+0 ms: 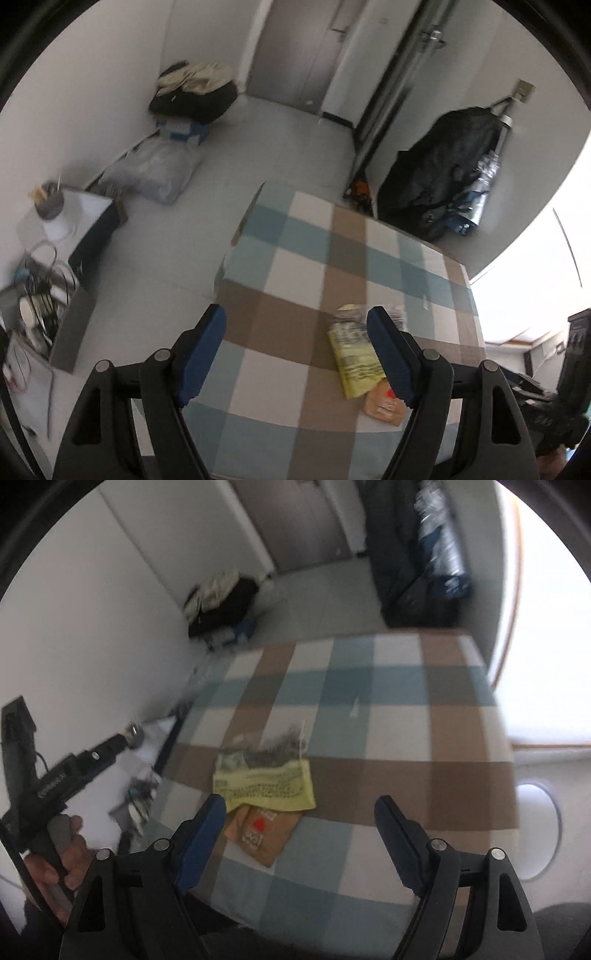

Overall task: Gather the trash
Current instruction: 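Bring both open tools back over the table, then grasp the yellow plastic packet with the right tool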

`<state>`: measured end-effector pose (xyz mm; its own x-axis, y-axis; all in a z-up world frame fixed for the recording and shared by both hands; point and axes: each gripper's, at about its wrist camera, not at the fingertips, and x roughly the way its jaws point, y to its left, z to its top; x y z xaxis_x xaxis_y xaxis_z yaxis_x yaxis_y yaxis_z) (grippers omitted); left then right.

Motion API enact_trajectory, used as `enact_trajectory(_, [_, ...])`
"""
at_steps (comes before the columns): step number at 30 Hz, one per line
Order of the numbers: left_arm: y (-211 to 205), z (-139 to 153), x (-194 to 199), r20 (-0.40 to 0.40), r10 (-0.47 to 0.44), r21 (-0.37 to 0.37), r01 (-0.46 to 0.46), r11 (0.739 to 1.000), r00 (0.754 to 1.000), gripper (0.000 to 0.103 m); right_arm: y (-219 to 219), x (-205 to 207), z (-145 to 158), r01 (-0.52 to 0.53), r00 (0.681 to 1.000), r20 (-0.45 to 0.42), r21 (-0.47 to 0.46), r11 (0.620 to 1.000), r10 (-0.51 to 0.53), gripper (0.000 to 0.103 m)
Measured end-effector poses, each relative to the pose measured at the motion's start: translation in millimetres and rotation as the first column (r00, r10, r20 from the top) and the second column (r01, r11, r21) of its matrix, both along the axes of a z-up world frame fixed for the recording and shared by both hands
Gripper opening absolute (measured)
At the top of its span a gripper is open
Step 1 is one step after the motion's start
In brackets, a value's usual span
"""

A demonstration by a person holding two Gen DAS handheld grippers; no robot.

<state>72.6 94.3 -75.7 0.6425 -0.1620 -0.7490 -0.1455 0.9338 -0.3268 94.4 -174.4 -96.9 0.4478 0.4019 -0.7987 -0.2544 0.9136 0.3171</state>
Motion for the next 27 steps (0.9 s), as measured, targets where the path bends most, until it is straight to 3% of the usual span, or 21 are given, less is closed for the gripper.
enact_trajectory(9, [22.5,-8.0,4.0,-0.043,0.029,-0.081,-0.033,0.996,0.999,0.076,40.2,36.1,-37.2,-0.085,0.995,-0.057,-0.050,0.995,0.082,0.081])
enact_trajectory(14, [23.9,-9.3,4.4,-0.049,0.019,-0.090,-0.024,0.996,0.999,0.076,52.6,47.3,-52.6,-0.117,0.992,-0.065,-0.100,0.988,0.111,0.067])
enact_trajectory(17, [23.0,-9.2,4.5,-0.052,0.022,-0.080,-0.026,0.996,0.998,0.076,58.3,46.8,-57.7,-0.142,0.989,-0.055,-0.125,0.982,0.137,0.064])
enact_trajectory(21, [21.3,-11.1,7.0,-0.062,0.014,-0.070,-0.018,0.997,0.998,0.076,63.3,42.5,-60.2,-0.164,0.987,-0.027,-0.172,0.971,0.161,0.054])
enact_trajectory(23, [20.8,-10.9,6.7,-0.062,0.015,-0.066,-0.019,0.998,0.998,0.076,62.6,42.1,-60.5,-0.153,0.988,-0.013,-0.190,0.970,0.153,0.043])
enact_trajectory(25, [19.6,-10.7,6.0,-0.060,0.014,-0.061,-0.018,0.998,0.998,0.076,63.3,42.6,-60.5,-0.140,0.990,-0.001,-0.233,0.962,0.144,0.023])
enact_trajectory(27, [18.2,-11.5,6.1,-0.062,0.011,-0.055,-0.015,0.998,0.998,0.076,61.2,42.3,-60.4,-0.139,0.990,0.000,-0.243,0.960,0.143,0.019])
